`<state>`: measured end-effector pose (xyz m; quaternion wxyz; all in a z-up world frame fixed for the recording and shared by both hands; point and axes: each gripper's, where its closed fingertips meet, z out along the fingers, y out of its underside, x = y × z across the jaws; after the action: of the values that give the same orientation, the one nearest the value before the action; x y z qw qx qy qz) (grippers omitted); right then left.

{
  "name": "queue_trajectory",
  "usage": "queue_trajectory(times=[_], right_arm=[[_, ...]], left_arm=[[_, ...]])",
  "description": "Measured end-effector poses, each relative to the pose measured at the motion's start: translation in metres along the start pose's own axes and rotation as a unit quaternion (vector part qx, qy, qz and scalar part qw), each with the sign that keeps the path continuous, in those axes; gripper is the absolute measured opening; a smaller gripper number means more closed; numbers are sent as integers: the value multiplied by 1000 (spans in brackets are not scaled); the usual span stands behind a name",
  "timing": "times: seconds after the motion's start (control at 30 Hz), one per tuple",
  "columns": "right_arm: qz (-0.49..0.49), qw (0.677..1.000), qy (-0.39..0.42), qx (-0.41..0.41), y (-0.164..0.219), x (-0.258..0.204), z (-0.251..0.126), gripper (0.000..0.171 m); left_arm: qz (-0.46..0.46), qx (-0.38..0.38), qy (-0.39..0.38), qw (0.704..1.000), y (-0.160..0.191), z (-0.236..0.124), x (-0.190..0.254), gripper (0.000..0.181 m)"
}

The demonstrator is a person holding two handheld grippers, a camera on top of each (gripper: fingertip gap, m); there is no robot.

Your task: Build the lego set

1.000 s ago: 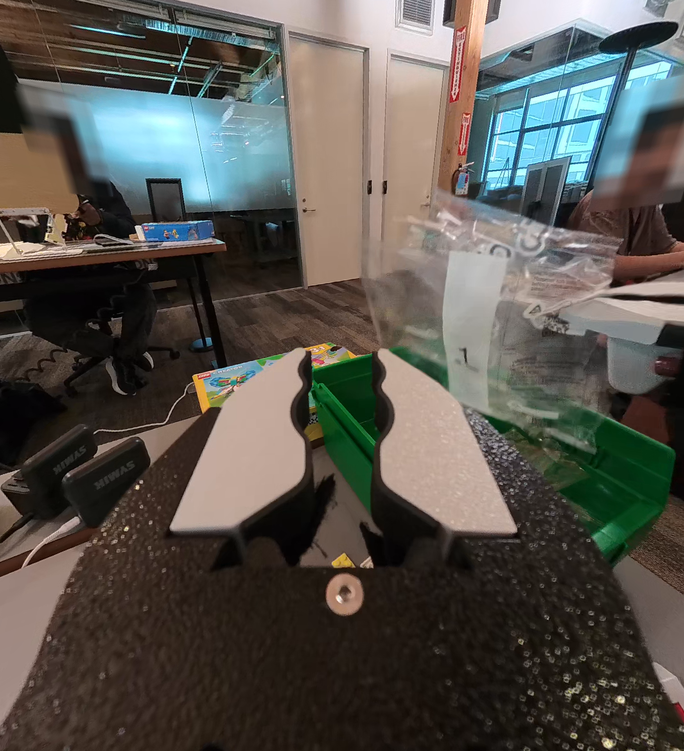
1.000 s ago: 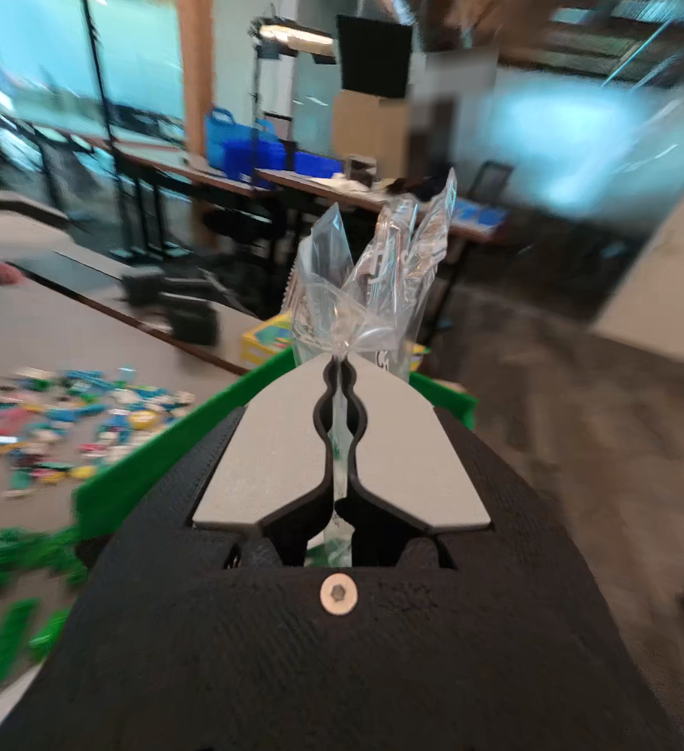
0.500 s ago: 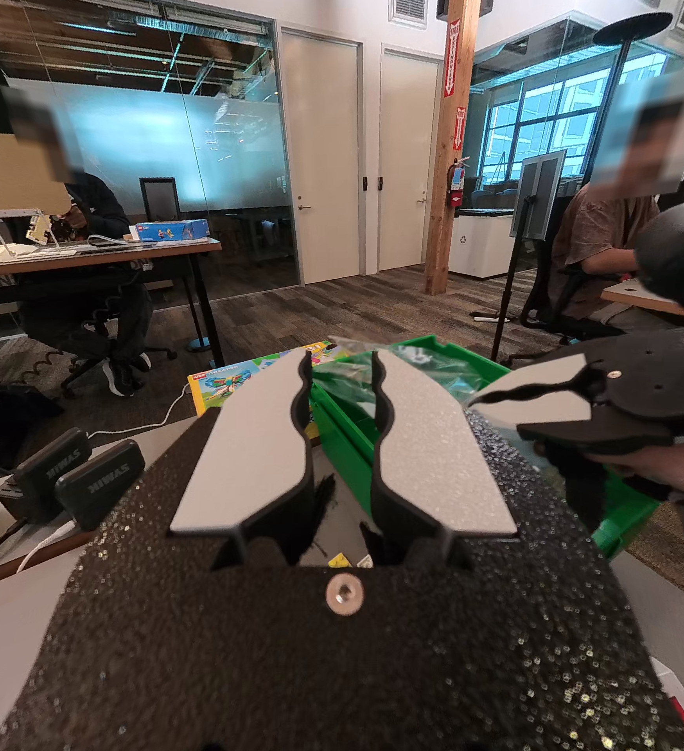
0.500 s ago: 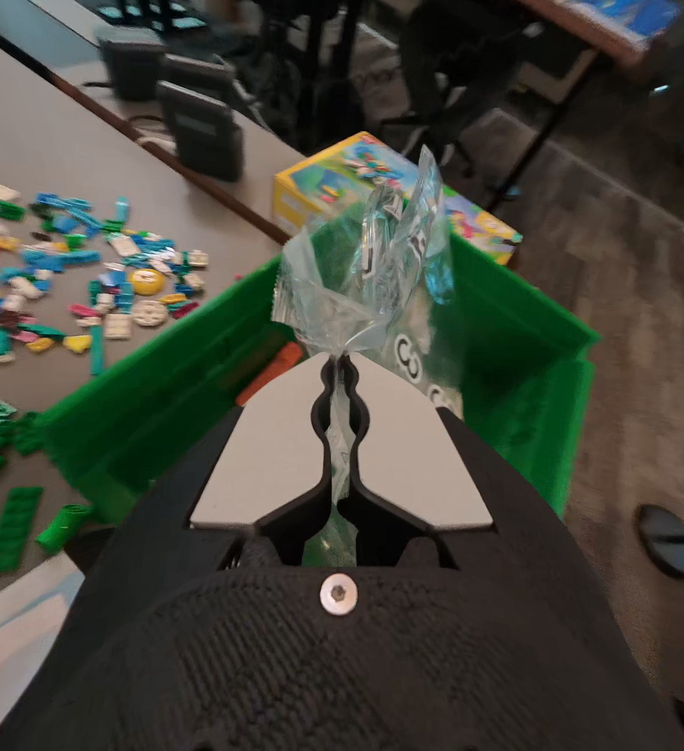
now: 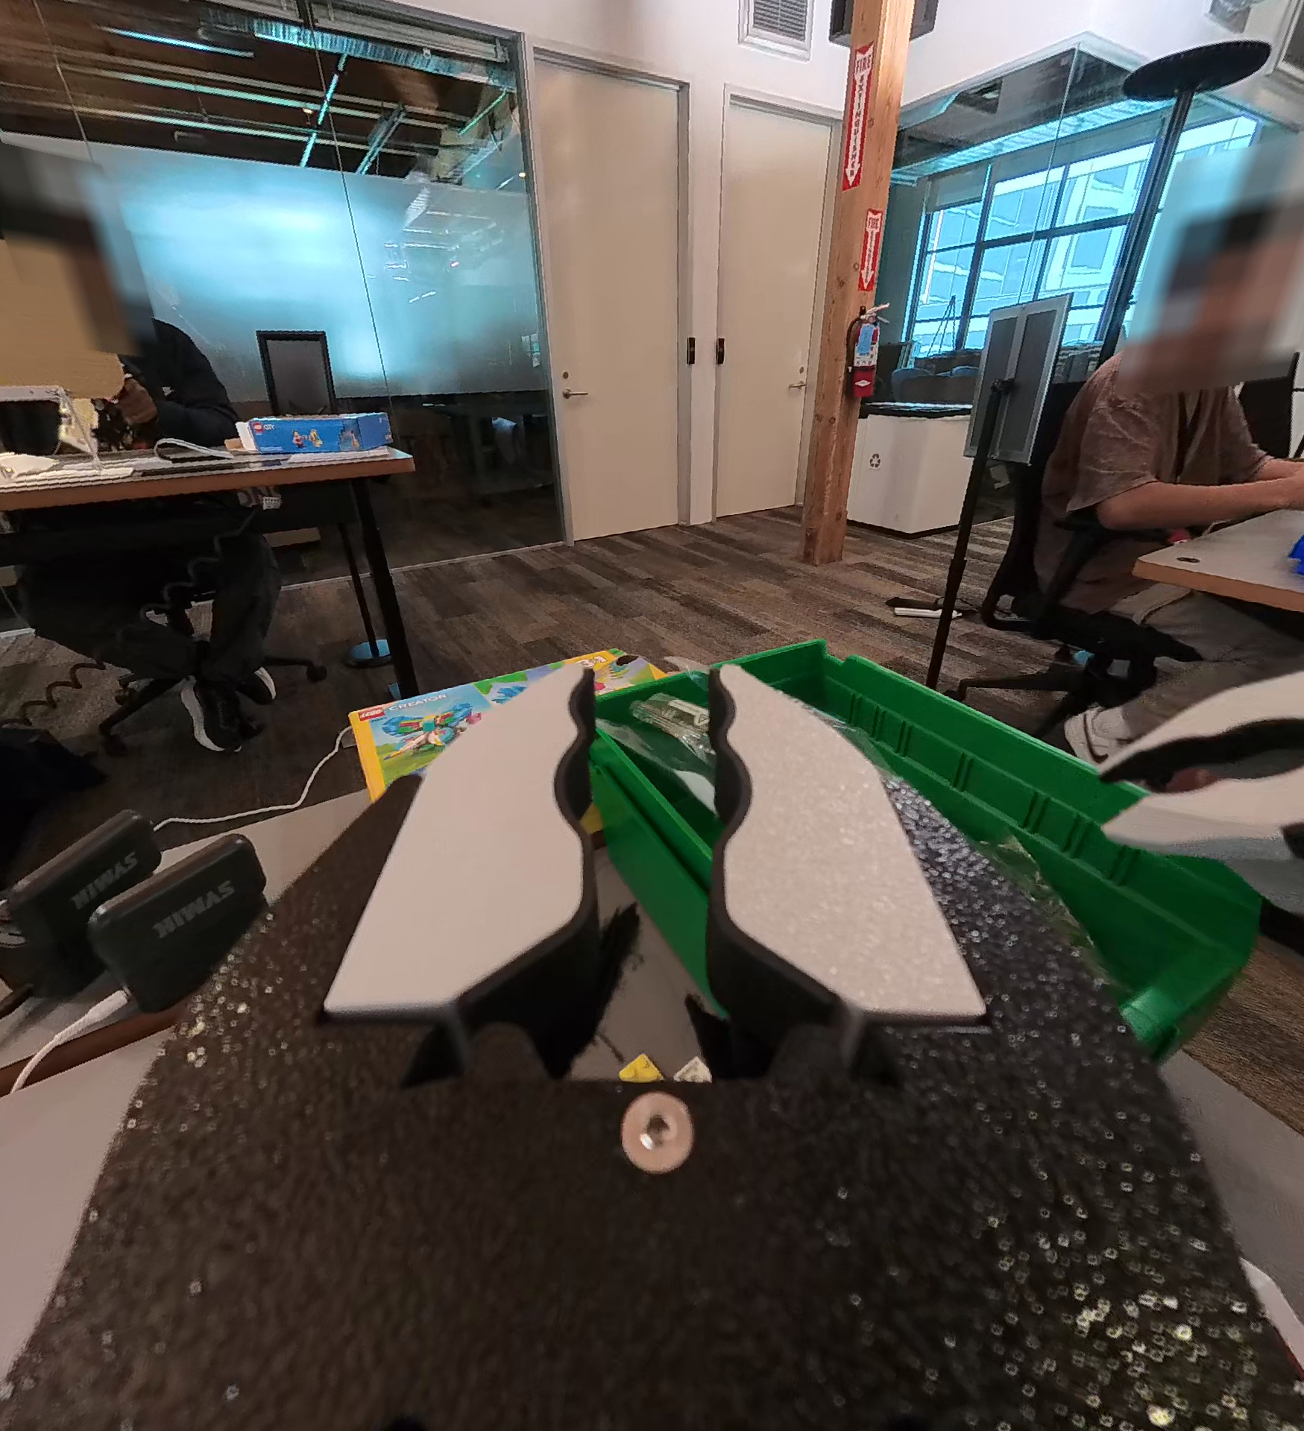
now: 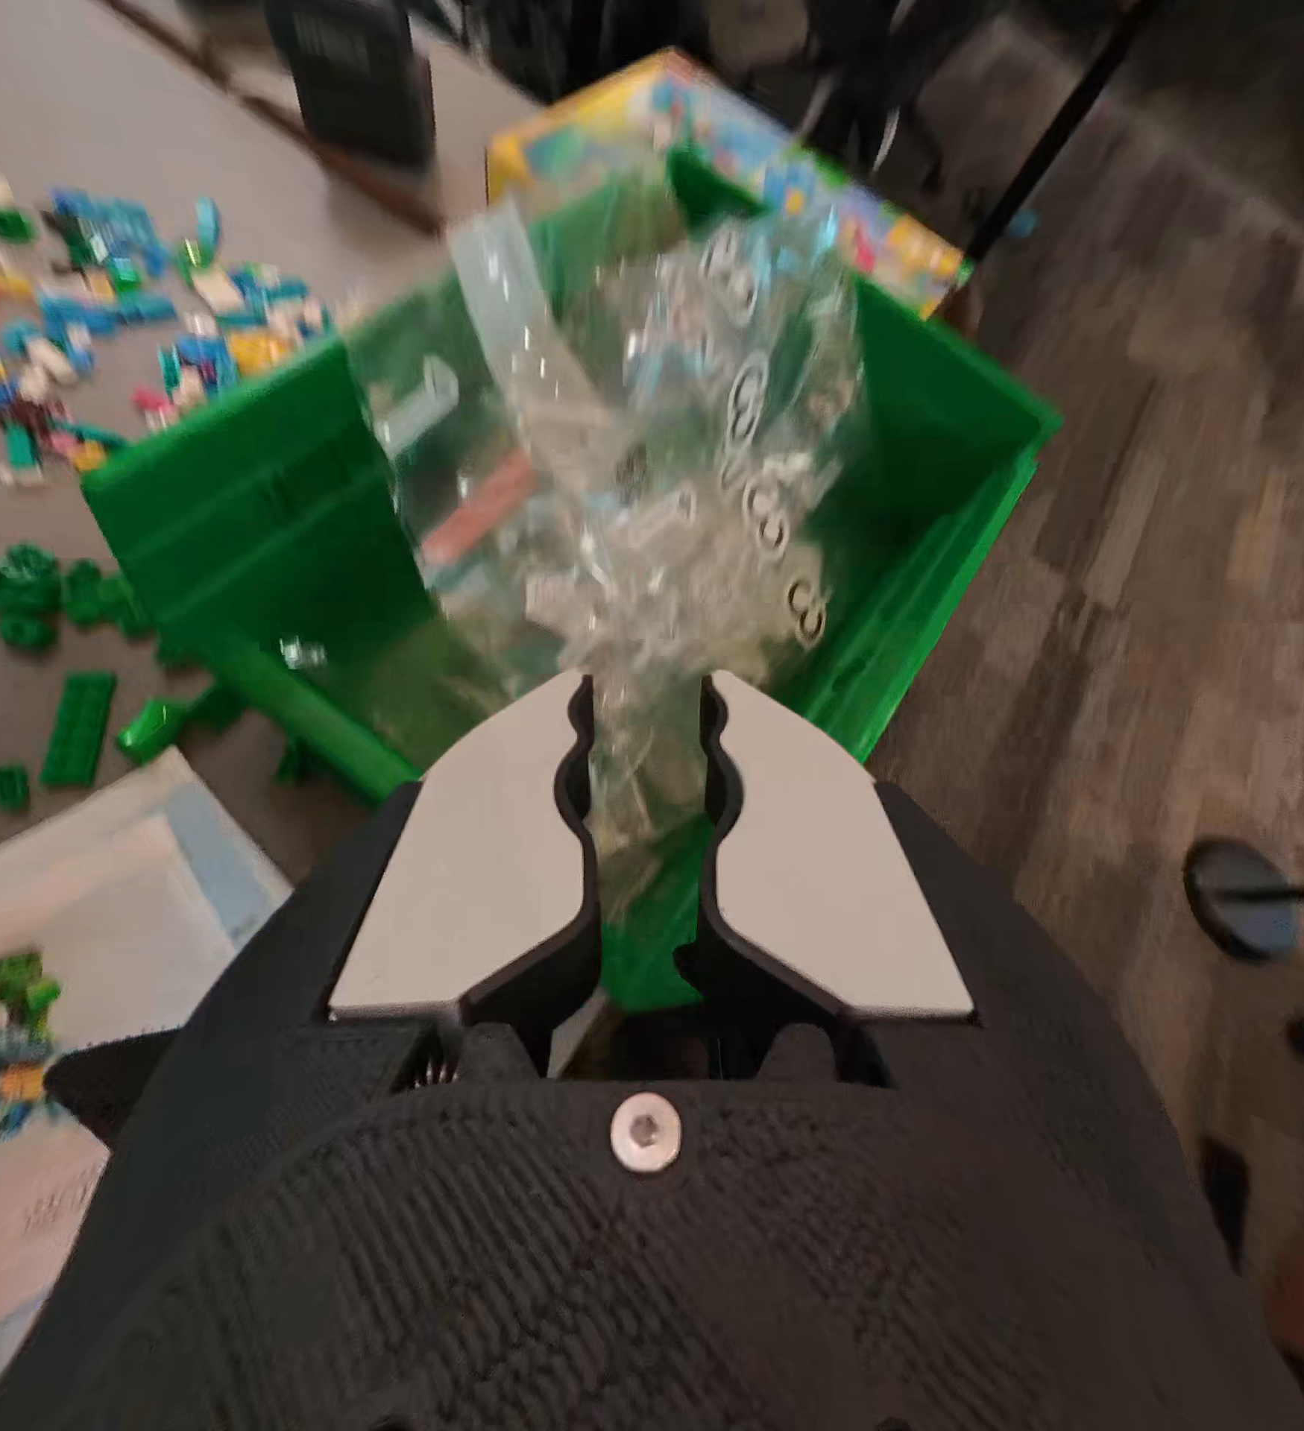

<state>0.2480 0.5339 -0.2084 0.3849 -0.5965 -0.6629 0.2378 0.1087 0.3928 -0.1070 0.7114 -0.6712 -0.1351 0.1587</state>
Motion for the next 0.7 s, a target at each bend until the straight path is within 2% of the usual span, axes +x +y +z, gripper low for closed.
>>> queue_trajectory(times=[0.1, 0.2, 0.3, 0.5, 0.6, 0.7], right_arm=[[-21, 996, -12, -82, 22, -12, 5, 25], [-51, 992, -15, -113, 28, -18, 13, 24], [-67, 992, 13, -108, 24, -10, 14, 23], [-97, 991, 65, -60, 8, 2, -12, 22], [-162, 984, 10, -77, 11, -12, -11, 28], [-271, 948, -71, -151, 21, -18, 1, 37]], left_arm=[[2, -6, 3, 1000, 3, 2, 2, 27], [2, -8, 7, 1000, 5, 3, 4, 27], [1, -10, 7, 1000, 7, 4, 3, 27], [-8, -19, 9, 1000, 14, 8, -3, 27], [-24, -25, 13, 999, 20, 11, -7, 27], [-54, -21, 27, 998, 20, 12, -8, 27]])
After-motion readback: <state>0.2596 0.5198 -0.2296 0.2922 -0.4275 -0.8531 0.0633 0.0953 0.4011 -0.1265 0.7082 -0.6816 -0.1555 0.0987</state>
